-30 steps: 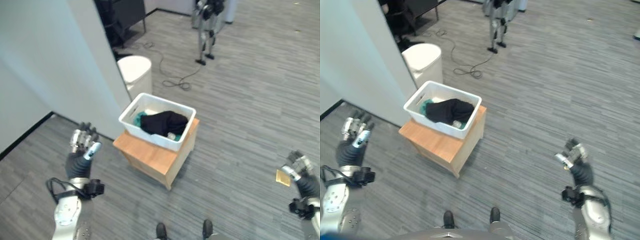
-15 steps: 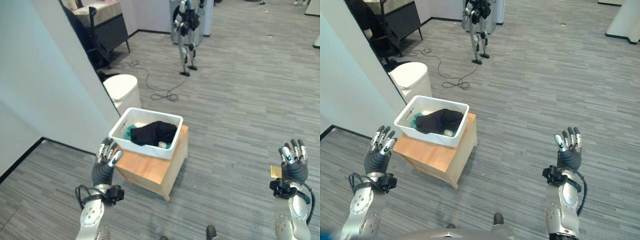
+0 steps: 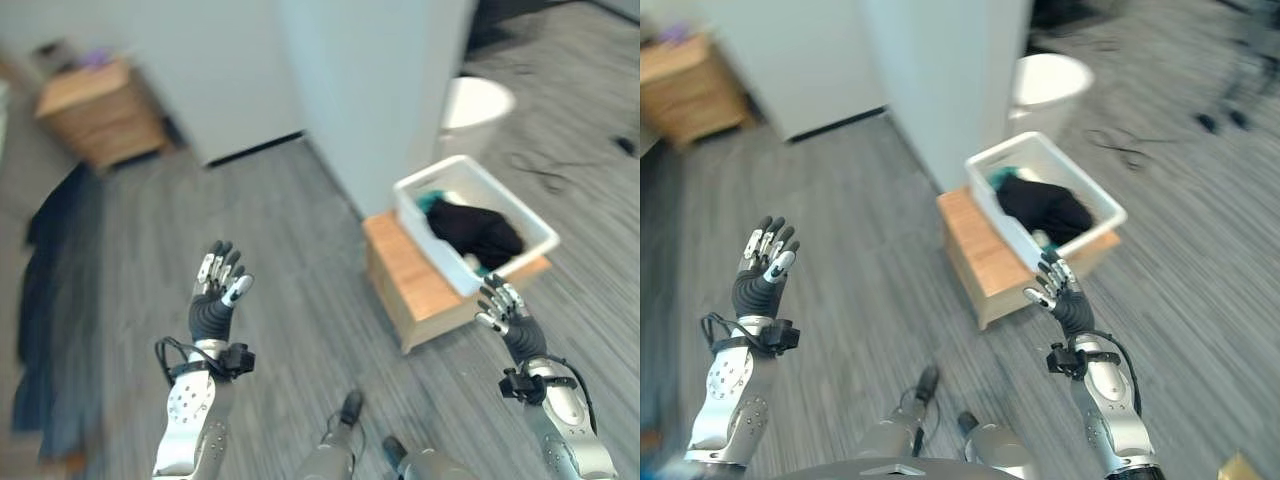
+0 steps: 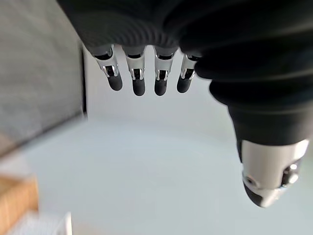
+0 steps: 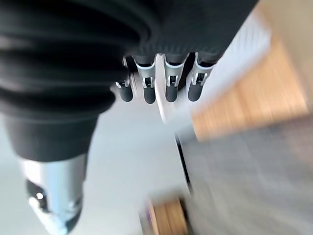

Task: Pick up bed clothes into laundry basket.

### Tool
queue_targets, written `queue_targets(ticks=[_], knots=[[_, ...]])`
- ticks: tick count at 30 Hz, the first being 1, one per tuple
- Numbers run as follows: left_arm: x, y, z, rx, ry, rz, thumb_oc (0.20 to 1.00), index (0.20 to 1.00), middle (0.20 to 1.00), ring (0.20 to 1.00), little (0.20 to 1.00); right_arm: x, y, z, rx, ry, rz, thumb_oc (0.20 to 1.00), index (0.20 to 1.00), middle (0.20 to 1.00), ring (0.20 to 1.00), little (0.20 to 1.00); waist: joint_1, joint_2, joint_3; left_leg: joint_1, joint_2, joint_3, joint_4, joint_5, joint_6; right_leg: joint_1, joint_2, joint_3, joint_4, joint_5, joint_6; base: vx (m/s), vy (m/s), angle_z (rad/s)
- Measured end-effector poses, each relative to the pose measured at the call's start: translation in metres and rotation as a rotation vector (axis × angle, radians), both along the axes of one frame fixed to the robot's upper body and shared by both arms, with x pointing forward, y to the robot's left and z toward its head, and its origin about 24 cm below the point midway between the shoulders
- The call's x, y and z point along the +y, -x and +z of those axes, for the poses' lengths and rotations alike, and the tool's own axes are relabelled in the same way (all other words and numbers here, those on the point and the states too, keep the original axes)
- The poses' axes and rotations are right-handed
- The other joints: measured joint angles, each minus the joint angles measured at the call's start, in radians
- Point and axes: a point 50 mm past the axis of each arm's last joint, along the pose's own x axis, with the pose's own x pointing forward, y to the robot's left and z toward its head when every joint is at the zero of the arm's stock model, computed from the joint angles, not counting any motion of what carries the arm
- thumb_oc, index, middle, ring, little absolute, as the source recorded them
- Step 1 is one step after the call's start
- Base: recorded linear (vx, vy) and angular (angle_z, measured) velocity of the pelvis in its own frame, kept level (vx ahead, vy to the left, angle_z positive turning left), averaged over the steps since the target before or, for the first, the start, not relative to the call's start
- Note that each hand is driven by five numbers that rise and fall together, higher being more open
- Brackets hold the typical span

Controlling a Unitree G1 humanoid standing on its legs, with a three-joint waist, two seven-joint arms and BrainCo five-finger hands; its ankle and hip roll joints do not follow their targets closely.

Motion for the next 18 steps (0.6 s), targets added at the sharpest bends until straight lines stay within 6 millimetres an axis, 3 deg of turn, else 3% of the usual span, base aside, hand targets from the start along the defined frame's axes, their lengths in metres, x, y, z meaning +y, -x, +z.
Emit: queue_targets(ticks=[1, 2, 3, 4, 5, 7, 9, 10, 11, 12, 14, 15, 16, 17, 18], knots=[[0.002, 0.009, -0.009, 0.04, 0.012, 0.019, 1.0, 1.0, 1.0, 1.0, 1.0, 0.005, -0.008, 0.01, -0.037, 0.016, 0.042, 1.0, 1.0, 1.0, 1.0, 1.0, 0.048, 0.015, 0.008, 0.029, 0.016, 0.022, 0.045, 0.03, 0.016, 0.011, -0.005, -0.077, -0.011, 0.014, 0.006, -0.41, -0.264, 2.03], [-0.013, 0.008, -0.015, 0.043, 0.075, -0.01, 1.0, 1.0, 1.0, 1.0, 1.0, -0.002, -0.004, 0.019, -0.063, 0.09, 0.059, 1.0, 1.0, 1.0, 1.0, 1.0, 0.042, 0.063, 0.005, 0.042, 0.029, 0.102, 0.065, 0.188, 0.057, 0.032, -0.021, -0.244, -0.007, -0.006, 0.023, -0.25, -0.193, 3.61], [-0.041, -0.003, -0.026, 0.073, 0.143, -0.123, 1.0, 1.0, 1.0, 1.0, 1.0, -0.019, 0.012, 0.012, -0.015, 0.174, 0.04, 1.0, 1.0, 1.0, 1.0, 1.0, 0.019, 0.074, -0.007, 0.038, -0.031, 0.161, -0.026, 0.395, -0.001, 0.085, -0.096, -0.431, -0.07, 0.004, 0.01, -0.3, -0.179, 4.52], [-0.035, 0.007, -0.033, 0.109, 0.122, -0.136, 1.0, 1.0, 1.0, 1.0, 1.0, -0.015, 0.003, 0.012, -0.004, 0.257, 0.104, 1.0, 1.0, 1.0, 1.0, 1.0, 0.06, 0.026, -0.021, 0.007, 0.028, 0.527, 0.059, 0.262, 0.024, 0.047, -0.148, -0.513, -0.09, 0.008, -0.023, -0.28, -0.095, 3.99], [-0.021, 0.017, -0.046, 0.177, 0.098, -0.092, 1.0, 1.0, 1.0, 1.0, 1.0, -0.009, -0.005, 0.015, -0.038, 0.239, 0.1, 1.0, 1.0, 1.0, 1.0, 1.0, 0.096, 0.014, -0.023, 0.004, 0.094, 0.642, 0.177, 0.166, -0.02, 0.054, -0.152, -0.57, -0.116, 0.028, -0.029, -0.26, -0.043, 2.39], [0.002, 0.027, -0.061, 0.266, 0.076, -0.009, 1.0, 1.0, 1.0, 1.0, 1.0, -0.009, 0.003, 0.015, -0.07, 0.143, 0.017, 1.0, 1.0, 1.0, 1.0, 1.0, 0.064, -0.015, -0.029, 0.044, 0.171, 0.67, 0.284, 0.036, -0.097, 0.103, -0.193, -0.777, -0.191, 0.049, -0.022, -0.07, 0.05, 2.66], [0.012, 0.035, -0.064, 0.29, 0.072, 0.039, 1.0, 1.0, 1.0, 1.0, 1.0, -0.008, 0.006, 0.001, -0.031, 0.069, -0.044, 1.0, 1.0, 1.0, 1.0, 1.0, 0.059, -0.019, -0.039, 0.139, 0.276, 0.776, 0.238, -0.004, -0.098, 0.108, -0.203, -0.866, -0.181, 0.038, -0.006, -0.03, 0.125, 2.47], [0.013, 0.036, -0.066, 0.309, 0.072, 0.047, 1.0, 1.0, 1.0, 1.0, 1.0, -0.004, 0.008, -0.008, -0.007, -0.027, -0.102, 1.0, 1.0, 1.0, 1.0, 1.0, 0.047, 0.0, -0.056, 0.178, 0.336, 0.875, 0.201, -0.01, -0.106, 0.111, -0.216, -0.984, -0.193, 0.022, 0.034, -0.08, 0.149, 2.67], [0.004, 0.03, -0.067, 0.308, 0.09, 0.024, 1.0, 1.0, 1.0, 1.0, 1.0, -0.002, 0.012, -0.013, 0.008, -0.11, -0.154, 1.0, 1.0, 1.0, 1.0, 1.0, 0.019, 0.024, -0.076, 0.185, 0.366, 0.957, 0.166, -0.009, -0.105, 0.101, -0.231, -1.068, -0.189, 0.021, 0.045, -0.03, 0.302, 3.25], [-0.012, 0.024, -0.065, 0.29, 0.131, -0.006, 1.0, 1.0, 1.0, 1.0, 1.0, 0.008, 0.012, -0.017, 0.025, -0.173, -0.161, 1.0, 1.0, 1.0, 1.0, 1.0, 0.026, 0.064, -0.082, 0.218, 0.372, 1.014, 0.108, -0.004, -0.097, 0.082, -0.249, -1.098, -0.16, 0.035, 0.062, 0.01, 0.27, 2.78], [-0.022, 0.023, -0.063, 0.282, 0.139, -0.039, 1.0, 1.0, 1.0, 1.0, 1.0, 0.015, 0.007, -0.017, 0.035, -0.186, -0.124, 1.0, 1.0, 1.0, 1.0, 1.0, 0.042, 0.101, -0.085, 0.241, 0.314, 0.932, 0.017, 0.009, -0.077, 0.07, -0.271, -1.12, -0.135, 0.053, 0.079, 0.08, 0.276, 1.18], [-0.022, 0.024, -0.062, 0.283, 0.122, -0.043, 1.0, 1.0, 1.0, 1.0, 1.0, 0.016, 0.005, -0.017, 0.04, -0.175, -0.099, 1.0, 1.0, 1.0, 1.0, 1.0, 0.06, 0.118, -0.083, 0.3, 0.239, 0.857, -0.098, 0.065, 0.017, 0.044, -0.325, -1.112, -0.063, 0.049, 0.104, 0.24, 0.411, 0.49], [-0.019, 0.024, -0.06, 0.282, 0.088, -0.046, 1.0, 1.0, 1.0, 1.0, 1.0, 0.012, 0.008, -0.019, 0.053, -0.17, -0.111, 1.0, 1.0, 1.0, 1.0, 1.0, 0.054, 0.109, -0.088, 0.299, 0.205, 0.842, -0.1, 0.056, 0.039, 0.038, -0.363, -1.062, -0.032, 0.048, 0.128, 0.25, 0.401, 0.59], [-0.014, 0.023, -0.061, 0.293, 0.054, -0.031, 1.0, 1.0, 1.0, 1.0, 1.0, 0.008, 0.012, -0.021, 0.072, -0.154, -0.119, 1.0, 1.0, 1.0, 1.0, 1.0, 0.05, 0.102, -0.082, 0.293, 0.149, 0.812, -0.083, 0.016, 0.08, 0.026, -0.454, -1.041, 0.097, 0.045, 0.163, 0.24, 0.356, 1.02], [-0.012, 0.018, -0.059, 0.288, 0.031, -0.028, 1.0, 1.0, 1.0, 1.0, 1.0, 0.001, 0.017, -0.022, 0.077, -0.15, -0.153, 1.0, 1.0, 1.0, 1.0, 1.0, 0.033, 0.098, -0.082, 0.281, 0.128, 0.797, -0.032, -0.02, 0.11, -0.009, -0.532, -0.978, 0.245, 0.041, 0.177, 0.05, 0.191, 1.24]])
